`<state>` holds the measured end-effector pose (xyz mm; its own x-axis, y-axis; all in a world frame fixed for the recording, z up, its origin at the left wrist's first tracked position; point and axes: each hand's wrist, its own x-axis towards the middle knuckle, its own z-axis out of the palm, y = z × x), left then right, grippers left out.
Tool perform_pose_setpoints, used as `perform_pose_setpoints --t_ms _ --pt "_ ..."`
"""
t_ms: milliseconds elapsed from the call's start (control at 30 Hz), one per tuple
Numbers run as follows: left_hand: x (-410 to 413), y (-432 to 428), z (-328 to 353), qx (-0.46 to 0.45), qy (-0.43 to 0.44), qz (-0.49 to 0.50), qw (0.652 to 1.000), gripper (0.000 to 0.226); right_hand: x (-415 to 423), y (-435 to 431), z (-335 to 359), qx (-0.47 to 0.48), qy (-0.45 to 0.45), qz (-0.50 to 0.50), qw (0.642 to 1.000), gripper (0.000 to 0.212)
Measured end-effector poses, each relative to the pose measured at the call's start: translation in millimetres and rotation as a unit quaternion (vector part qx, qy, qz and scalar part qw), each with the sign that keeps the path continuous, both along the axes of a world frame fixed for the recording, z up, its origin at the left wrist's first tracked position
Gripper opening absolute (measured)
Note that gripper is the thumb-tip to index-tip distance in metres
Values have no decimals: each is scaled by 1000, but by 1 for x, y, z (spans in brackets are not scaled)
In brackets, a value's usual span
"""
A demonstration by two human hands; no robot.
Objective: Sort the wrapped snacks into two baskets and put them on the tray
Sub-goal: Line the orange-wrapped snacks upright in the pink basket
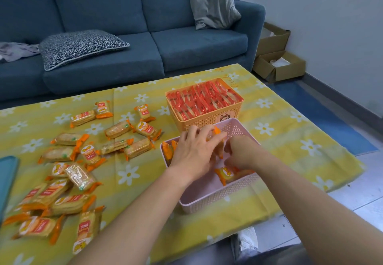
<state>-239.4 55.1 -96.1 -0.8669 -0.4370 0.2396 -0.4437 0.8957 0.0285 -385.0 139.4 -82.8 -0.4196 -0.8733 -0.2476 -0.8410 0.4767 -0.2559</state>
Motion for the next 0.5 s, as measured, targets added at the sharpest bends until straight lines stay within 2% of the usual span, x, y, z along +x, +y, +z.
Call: perform_pose_setpoints --t_ms 100,200,233,367,433,500 --pt "-7 2 1 16 -24 -22 999 71 5 -2 -8 -2 -10 36 999 23" --pt "-8 1 0 11 -23 -6 1000 51 -2 -2 -4 18 15 42 999 7" --pt "-7 0 0 11 -18 -1 1000 46 -4 0 -1 32 25 38 998 9" --pt "-8 -1 -1 21 -14 1 1000 43 3 3 -4 121 56 71 989 47" --pt "-9 -2 -2 28 -16 2 999 44 10 -1 -11 152 95 87 980 52" --pt "-10 -2 -2 38 -19 4 999 45 15 -2 -14 149 114 92 978 47"
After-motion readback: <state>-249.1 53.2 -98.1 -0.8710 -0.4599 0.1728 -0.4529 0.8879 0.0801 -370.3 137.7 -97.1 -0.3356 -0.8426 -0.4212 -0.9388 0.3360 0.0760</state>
